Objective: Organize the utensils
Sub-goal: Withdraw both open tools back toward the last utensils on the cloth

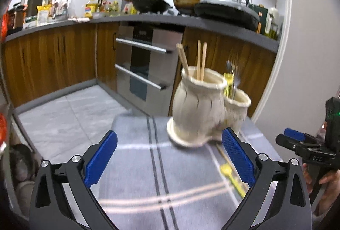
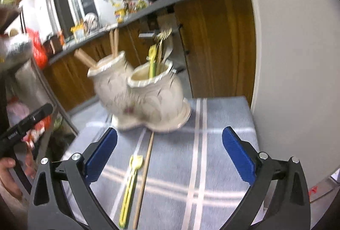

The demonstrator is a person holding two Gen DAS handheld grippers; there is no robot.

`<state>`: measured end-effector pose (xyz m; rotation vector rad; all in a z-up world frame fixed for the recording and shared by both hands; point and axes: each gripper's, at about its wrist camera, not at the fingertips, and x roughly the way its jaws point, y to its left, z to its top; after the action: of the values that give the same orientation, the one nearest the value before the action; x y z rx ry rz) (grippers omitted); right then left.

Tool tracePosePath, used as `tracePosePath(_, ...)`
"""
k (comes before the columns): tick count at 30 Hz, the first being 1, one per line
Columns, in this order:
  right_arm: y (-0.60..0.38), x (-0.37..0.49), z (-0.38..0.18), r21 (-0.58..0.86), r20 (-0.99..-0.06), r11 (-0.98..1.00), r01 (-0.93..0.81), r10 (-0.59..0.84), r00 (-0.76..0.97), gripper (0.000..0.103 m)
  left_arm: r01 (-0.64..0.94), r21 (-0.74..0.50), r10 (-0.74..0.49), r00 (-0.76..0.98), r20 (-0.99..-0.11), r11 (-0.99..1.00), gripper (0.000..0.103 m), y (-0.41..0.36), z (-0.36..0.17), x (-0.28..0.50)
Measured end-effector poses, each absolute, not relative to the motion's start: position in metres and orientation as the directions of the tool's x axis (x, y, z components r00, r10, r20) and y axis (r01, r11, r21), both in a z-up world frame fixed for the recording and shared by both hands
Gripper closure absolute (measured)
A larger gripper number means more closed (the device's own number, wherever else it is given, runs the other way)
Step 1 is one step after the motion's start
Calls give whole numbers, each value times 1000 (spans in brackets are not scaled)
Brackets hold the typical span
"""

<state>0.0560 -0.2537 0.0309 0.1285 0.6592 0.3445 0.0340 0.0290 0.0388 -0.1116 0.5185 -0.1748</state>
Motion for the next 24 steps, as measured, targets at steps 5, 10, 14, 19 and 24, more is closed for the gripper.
tracePosePath(5, -231, 42, 16, 174, -626, 931, -321, 356, 694, 5, 126, -147, -187, 820, -540, 981, 5, 34, 20, 19)
tracePosePath(10, -214, 30, 9, 130, -651, 928, -349, 345, 676, 5, 109, -149, -176, 796, -579, 983, 5, 42, 5, 10)
tracePosePath(14, -202, 29, -1, 113, -680, 923, -368, 342, 649, 6, 102, -149, -172, 779, -603, 984, 5, 46, -7, 7)
tracePosePath(19, -185, 26, -6, 79, -703, 911, -405, 339, 626, 16, 103, -159, -181, 760, -624, 982, 5, 47, -18, 7)
tracePosePath(24, -172, 30, -14, 74, -745, 899, -432, 338, 575, 56, 112, -181, -203, 748, -632, 977, 5, 49, -25, 8)
